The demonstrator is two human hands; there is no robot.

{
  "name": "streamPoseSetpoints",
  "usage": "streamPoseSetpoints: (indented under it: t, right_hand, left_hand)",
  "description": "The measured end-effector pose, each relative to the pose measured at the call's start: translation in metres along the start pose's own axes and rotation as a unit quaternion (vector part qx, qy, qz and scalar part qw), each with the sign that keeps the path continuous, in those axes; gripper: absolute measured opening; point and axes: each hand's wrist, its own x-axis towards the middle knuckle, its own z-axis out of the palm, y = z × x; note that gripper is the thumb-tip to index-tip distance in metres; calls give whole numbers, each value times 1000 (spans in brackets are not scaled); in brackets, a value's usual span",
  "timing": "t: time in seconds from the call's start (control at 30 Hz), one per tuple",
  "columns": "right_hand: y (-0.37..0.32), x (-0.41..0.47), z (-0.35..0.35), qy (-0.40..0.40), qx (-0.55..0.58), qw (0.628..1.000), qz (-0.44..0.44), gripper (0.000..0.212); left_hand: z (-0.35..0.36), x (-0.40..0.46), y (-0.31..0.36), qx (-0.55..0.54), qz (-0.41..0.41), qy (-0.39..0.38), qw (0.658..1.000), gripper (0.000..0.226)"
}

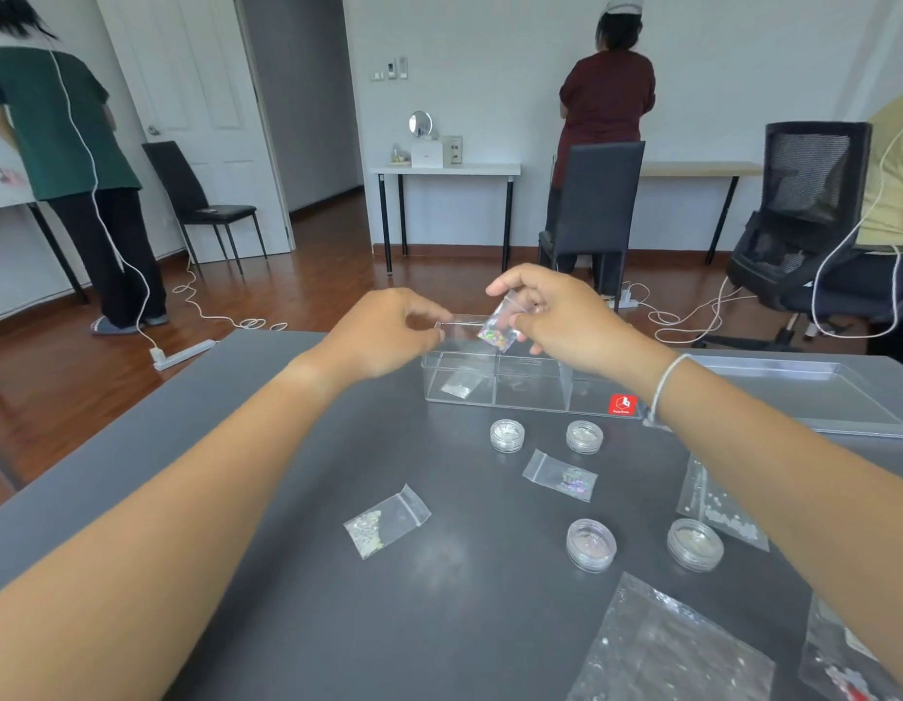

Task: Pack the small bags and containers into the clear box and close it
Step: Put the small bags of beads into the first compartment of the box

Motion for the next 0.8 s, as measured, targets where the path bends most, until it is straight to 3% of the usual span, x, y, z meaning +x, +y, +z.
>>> streamPoseSetpoints:
  t: [0.13, 0.27, 0.5, 0.67, 0.8]
  right_hand:
    - [-3, 10, 10, -14, -13, 1000, 13, 28]
    - [-4, 20, 21, -23, -34, 999, 30, 30]
    - [-1, 29, 34, -48, -124, 991, 31, 24]
    - [-4, 27, 35, -52, -158, 985, 41, 10]
    - [-4, 27, 36, -43, -190, 980, 45, 15]
  left_hand:
    - [-5, -32, -3, -59, 13, -6, 998, 17]
    - [-15, -60, -8, -141, -42, -100, 984, 13]
    - [-19, -88, -16, -125, -35, -257, 958, 16]
    - [-16, -91, -14, -91, -25, -293, 952, 22]
    - [-14, -93, -11, -86, -15, -303, 949, 22]
